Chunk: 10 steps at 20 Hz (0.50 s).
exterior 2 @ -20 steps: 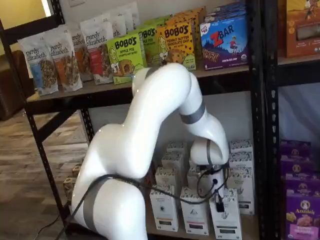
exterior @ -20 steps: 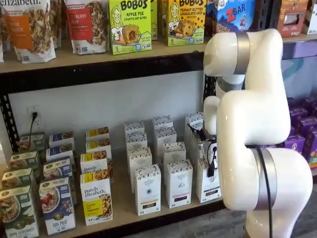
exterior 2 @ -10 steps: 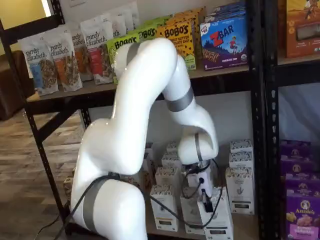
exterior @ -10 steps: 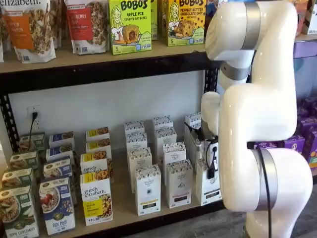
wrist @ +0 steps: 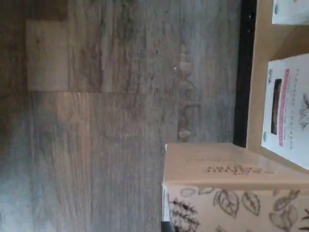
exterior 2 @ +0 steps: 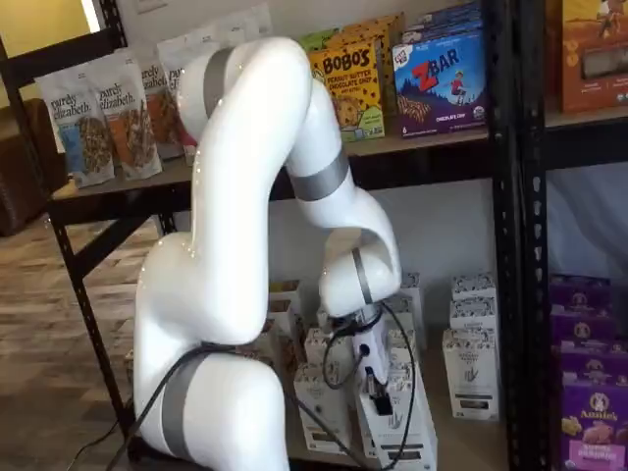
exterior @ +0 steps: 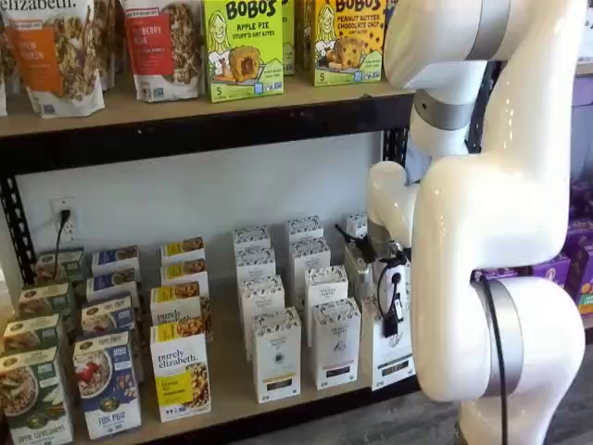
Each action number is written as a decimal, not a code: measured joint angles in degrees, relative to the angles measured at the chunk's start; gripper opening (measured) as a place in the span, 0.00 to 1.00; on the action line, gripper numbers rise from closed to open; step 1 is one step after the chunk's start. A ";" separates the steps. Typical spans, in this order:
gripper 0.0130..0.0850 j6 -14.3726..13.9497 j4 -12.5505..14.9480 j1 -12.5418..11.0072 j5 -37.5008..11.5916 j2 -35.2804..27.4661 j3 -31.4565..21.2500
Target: Pick up the white box with a green strip in the middle, on the bottom shelf, the sixth box from the left
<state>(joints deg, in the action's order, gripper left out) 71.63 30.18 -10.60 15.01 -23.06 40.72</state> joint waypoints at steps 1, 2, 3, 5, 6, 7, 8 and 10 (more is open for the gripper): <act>0.44 -0.91 0.57 0.39 0.25 1.29 -1.06; 0.44 -1.56 0.84 0.84 0.78 2.57 -1.98; 0.44 -2.78 1.74 1.29 1.35 3.93 -2.90; 0.44 -3.92 2.18 2.17 2.44 6.47 -4.64; 0.44 -3.22 0.85 2.83 3.43 7.90 -5.50; 0.44 -2.29 -0.72 3.50 4.66 9.25 -6.28; 0.44 -1.19 -2.57 4.27 6.14 10.84 -7.07; 0.44 0.92 -6.00 5.45 9.08 12.86 -7.80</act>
<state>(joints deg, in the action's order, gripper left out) 72.55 24.18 -5.15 24.08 -10.20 32.92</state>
